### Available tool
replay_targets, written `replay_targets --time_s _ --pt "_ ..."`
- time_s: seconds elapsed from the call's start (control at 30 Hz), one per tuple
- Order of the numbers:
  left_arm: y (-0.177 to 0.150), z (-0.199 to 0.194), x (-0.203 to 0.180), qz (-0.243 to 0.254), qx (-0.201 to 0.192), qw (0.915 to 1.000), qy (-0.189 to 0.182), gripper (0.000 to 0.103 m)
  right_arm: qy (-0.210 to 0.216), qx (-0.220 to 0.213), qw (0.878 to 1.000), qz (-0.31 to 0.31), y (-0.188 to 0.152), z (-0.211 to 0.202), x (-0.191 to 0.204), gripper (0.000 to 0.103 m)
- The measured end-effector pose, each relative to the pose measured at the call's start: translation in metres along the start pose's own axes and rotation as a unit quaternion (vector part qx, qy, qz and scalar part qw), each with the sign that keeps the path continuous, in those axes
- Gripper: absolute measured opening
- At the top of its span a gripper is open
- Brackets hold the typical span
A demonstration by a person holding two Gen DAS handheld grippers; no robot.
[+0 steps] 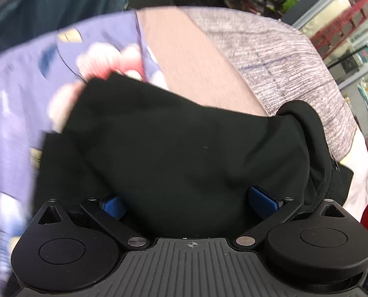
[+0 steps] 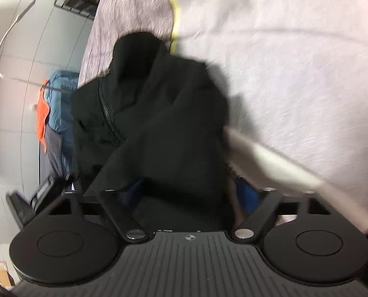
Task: Fold large clothes
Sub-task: 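Grasp the black jacket with both grippers and lift it off the bed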
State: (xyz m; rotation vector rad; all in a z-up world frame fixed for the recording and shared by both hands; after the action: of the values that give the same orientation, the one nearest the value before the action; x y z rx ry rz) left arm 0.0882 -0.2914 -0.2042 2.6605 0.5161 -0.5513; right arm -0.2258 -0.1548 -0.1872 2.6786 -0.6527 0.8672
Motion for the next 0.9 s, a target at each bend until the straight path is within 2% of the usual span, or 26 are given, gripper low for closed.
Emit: replay_targets --time_s 0.03,0.07,0.1,0.17,0.2,0.23,0.33,0.43,0.5,0.53,0.6,0.67,0.73,0.77,0.83,0.9 --pt "-0.002 0.001 -0.005 -0.005 -0.009 0.9999 -0.001 0.103 0.01 -0.007 1.0 -0.015 0.0 0.002 0.009 0.041" --pt "-0.001 0.003 -0.008 -0.009 -0.018 0.9998 -0.002 0.103 0.016 -0.015 0.999 -0.04 -0.001 0.003 0.02 0.018" --pt "0.001 0.002 -0.015 -0.011 -0.029 0.9995 -0.008 0.103 0.017 -0.023 0.997 -0.072 -0.002 0.003 0.033 0.012" --pt "0.001 -0.004 -0.027 0.002 -0.034 0.9992 -0.019 0.102 0.019 -0.041 0.991 -0.124 -0.002 -0.005 0.055 0.009" --pt "0.001 -0.007 -0.033 0.01 -0.032 0.9993 -0.018 0.09 0.03 -0.05 0.989 -0.136 0.001 -0.011 0.066 0.009" --pt "0.001 -0.013 -0.037 0.014 -0.033 0.9989 -0.029 0.064 0.042 -0.057 0.987 -0.145 -0.001 -0.026 0.074 0.009" --pt "0.004 -0.046 -0.047 -0.007 -0.065 0.995 -0.076 0.056 0.077 -0.089 0.97 -0.214 0.008 -0.061 0.113 0.008" --pt "0.004 -0.102 -0.057 -0.014 -0.116 0.987 -0.111 0.051 0.101 -0.107 0.952 -0.27 0.016 -0.095 0.15 0.007" --pt "0.003 -0.145 -0.069 -0.012 -0.156 0.9796 -0.126 0.049 0.137 -0.108 0.941 -0.289 0.02 -0.116 0.173 0.007" --pt "0.001 -0.166 -0.074 -0.009 -0.175 0.9758 -0.131 0.047 0.158 -0.111 0.932 -0.307 0.018 -0.127 0.187 0.007" --pt "-0.005 -0.221 -0.088 0.005 -0.227 0.965 -0.132 0.047 0.197 -0.114 0.911 -0.344 0.013 -0.154 0.209 0.007" --pt "-0.016 -0.272 -0.098 0.017 -0.27 0.9548 -0.124 0.047 0.259 -0.107 0.893 -0.353 0.01 -0.18 0.231 0.007" --pt "-0.033 -0.328 -0.112 0.027 -0.32 0.9408 -0.108 0.047 0.316 -0.097 0.875 -0.354 0.008 -0.213 0.247 0.007" --pt "-0.041 -0.352 -0.118 0.03 -0.341 0.9337 -0.105 0.047 0.346 -0.095 0.862 -0.358 0.009 -0.229 0.254 0.007" --pt "-0.061 -0.402 -0.135 0.033 -0.388 0.9156 -0.102 0.047 0.4 -0.103 0.829 -0.377 0.008 -0.267 0.267 0.006" --pt "-0.079 -0.445 -0.157 0.045 -0.43 0.8971 -0.093 0.048 0.445 -0.104 0.804 -0.381 0.014 -0.292 0.282 0.006"
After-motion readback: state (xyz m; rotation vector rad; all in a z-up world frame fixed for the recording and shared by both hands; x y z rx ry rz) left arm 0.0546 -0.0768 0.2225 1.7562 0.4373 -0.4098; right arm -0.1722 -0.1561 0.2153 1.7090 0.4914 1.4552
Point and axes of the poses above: each gripper's, at about its wrist camera, not at the fingertips, and z roughly the way its jaws point, x to its left, y to its top, the point moved 7 cm from there along z, roughly the way its jaws point, and after that the axes turned 4 degrees about -z, right-handed, at the moved point
